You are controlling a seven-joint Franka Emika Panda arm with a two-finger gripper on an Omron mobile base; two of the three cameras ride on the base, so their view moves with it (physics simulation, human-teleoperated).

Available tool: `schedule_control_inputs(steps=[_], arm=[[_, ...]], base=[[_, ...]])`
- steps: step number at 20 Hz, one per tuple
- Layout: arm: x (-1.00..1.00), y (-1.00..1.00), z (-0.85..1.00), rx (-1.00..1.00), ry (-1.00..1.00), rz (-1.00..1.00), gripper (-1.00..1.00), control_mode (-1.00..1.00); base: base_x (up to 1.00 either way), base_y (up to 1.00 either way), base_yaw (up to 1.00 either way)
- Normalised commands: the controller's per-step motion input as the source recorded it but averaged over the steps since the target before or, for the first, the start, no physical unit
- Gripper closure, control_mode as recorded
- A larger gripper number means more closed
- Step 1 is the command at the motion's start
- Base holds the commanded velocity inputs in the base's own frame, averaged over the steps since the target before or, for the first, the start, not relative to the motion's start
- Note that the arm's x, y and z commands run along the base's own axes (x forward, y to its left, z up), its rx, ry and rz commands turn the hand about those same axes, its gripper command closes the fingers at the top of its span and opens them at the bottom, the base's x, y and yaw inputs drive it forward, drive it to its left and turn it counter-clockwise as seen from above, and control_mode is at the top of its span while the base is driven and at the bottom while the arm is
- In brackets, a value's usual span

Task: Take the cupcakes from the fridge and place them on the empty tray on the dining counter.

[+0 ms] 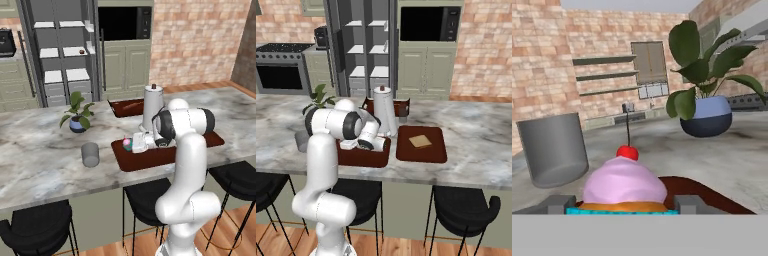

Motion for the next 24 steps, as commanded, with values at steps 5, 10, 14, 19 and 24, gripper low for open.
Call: schedule_control_inputs(steps=[5, 10, 14, 19, 24], arm=[[0.0, -0.41, -0.33, 0.0, 0.0, 0.0, -1.0, -1.0], [0.0, -0.55, -0.31, 0.0, 0.0, 0.0, -1.0, -1.0], [0.0, -0.5, -0.29, 0.0, 0.0, 0.0, -1.0, -1.0], [0.0, -0.41, -0.16, 0.0, 0.01, 0.01, -1.0, -1.0], [0.43, 0.08, 0.6, -0.01, 0.25, 0.0, -1.0, -1.0]], base=[[0.0, 0.0, 0.0], [0.0, 0.0, 0.0], [0.0, 0.0, 0.0], [0.0, 0.0, 0.0], [0.0, 0.0, 0.0]])
